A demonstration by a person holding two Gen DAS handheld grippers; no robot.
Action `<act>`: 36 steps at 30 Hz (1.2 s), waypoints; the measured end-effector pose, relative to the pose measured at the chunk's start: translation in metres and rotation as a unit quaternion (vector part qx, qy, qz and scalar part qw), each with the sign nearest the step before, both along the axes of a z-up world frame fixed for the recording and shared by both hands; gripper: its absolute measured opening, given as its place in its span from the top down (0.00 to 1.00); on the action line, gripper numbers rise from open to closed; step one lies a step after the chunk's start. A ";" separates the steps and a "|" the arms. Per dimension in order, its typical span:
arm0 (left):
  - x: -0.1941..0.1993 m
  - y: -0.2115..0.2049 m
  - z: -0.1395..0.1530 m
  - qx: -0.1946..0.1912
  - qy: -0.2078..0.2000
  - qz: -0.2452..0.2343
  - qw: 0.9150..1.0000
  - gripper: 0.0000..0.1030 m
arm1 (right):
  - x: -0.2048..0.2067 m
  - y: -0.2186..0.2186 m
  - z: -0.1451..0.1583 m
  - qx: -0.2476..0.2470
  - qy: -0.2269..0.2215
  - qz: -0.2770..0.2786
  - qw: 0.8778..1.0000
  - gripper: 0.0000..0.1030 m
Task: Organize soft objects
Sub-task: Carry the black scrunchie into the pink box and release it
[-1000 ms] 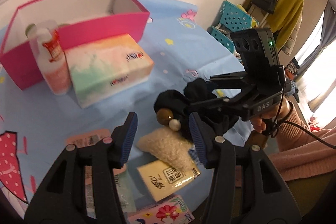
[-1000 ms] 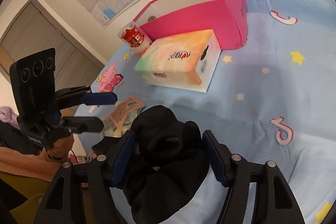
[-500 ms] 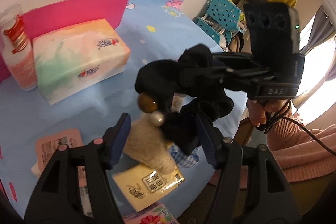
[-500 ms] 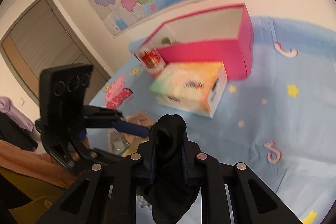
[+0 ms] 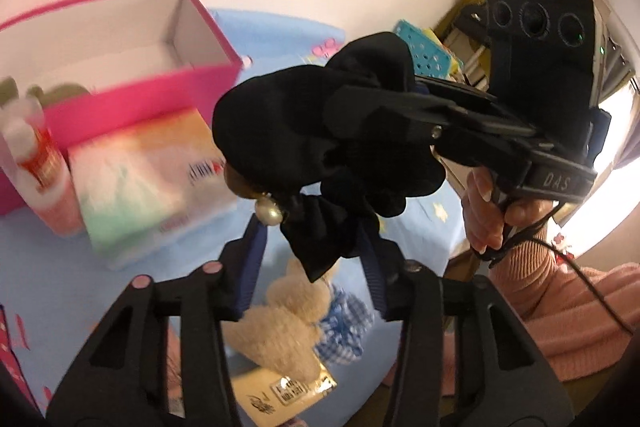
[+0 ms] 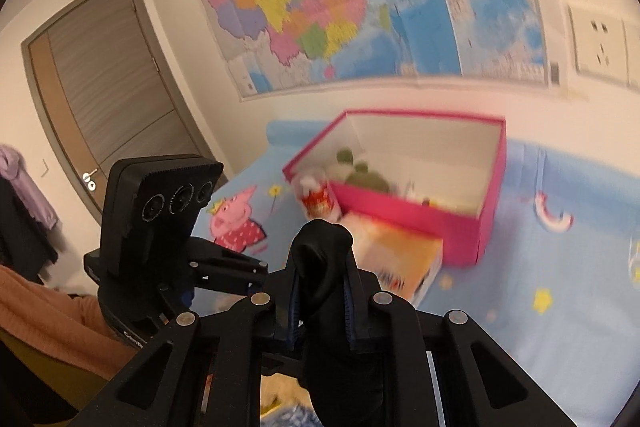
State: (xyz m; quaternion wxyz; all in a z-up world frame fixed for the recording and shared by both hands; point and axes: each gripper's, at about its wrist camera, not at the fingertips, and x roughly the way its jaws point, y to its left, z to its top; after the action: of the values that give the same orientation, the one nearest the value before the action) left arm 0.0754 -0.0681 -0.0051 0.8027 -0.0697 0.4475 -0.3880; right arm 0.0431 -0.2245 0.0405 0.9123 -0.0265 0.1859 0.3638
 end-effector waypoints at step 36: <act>0.177 0.051 0.015 0.124 0.018 0.220 0.967 0.63 | 0.232 0.037 0.049 -0.106 -0.023 -0.141 0.984 0.59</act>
State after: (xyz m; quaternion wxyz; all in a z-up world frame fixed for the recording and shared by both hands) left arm 0.2521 -0.0168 0.0098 0.8627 -0.0736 0.4798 -0.1422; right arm 0.2747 -0.1876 0.0895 0.9506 -0.1052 0.2039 0.2093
